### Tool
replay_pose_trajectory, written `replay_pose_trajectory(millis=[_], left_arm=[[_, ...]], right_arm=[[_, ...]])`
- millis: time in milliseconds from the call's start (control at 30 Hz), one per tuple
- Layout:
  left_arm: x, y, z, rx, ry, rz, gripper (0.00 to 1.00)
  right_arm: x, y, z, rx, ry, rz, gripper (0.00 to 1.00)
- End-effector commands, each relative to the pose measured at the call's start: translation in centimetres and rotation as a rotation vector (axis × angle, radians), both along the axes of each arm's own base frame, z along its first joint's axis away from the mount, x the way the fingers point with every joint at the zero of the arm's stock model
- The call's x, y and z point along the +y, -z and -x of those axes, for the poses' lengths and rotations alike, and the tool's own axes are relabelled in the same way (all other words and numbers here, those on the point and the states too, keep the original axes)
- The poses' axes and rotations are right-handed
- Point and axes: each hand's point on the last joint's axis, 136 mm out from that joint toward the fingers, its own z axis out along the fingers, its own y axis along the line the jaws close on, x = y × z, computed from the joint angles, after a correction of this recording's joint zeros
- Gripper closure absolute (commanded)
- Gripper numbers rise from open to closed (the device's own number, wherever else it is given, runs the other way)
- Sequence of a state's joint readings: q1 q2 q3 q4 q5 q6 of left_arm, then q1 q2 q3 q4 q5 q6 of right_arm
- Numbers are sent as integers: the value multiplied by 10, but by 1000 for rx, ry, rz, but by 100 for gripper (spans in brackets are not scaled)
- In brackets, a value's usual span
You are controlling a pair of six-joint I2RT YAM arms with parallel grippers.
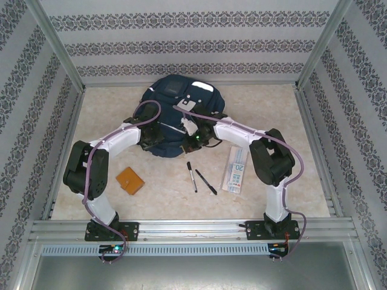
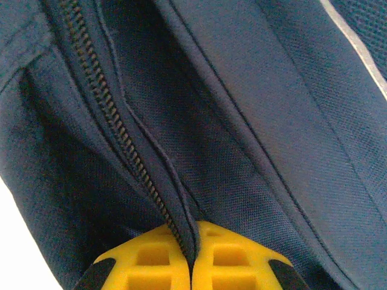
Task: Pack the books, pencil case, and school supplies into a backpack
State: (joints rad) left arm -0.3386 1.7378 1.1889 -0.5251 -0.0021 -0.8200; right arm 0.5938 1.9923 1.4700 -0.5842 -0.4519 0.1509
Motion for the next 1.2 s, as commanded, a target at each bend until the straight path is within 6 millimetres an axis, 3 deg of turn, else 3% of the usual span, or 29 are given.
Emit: replay_pose_trajectory(millis=[0,333,533,733,933,967,1000,1033,1167], left_arm=[[7,-32,-11,-82,83,-27,100],[-4,-47,-12,-133,234,32,100],[-17,-49,-9,-158,326,82,100],[-25,-56,-10,-196,364,111,100],[-32,-61,-11,-206,380,149,100],[-39,-62,-11,-206,387,191,93],[-58,-60,-7,-200,360,277,89],[-69,-57,-4,-209,348,304,86],[-103,-52,0,-247,336,384,79]], right_arm=[[-66,14,-19,-41,48,190,100],[-154,25,-87,-91,287,333,100],[-171,27,-108,-95,390,334,100],[-182,36,-112,-104,436,342,100],[-178,33,-107,-55,440,270,97],[-177,23,-104,-41,463,222,92],[-175,4,-100,-40,507,146,77],[-174,-3,-97,-41,521,119,71],[-173,-21,-79,-31,549,52,60]])
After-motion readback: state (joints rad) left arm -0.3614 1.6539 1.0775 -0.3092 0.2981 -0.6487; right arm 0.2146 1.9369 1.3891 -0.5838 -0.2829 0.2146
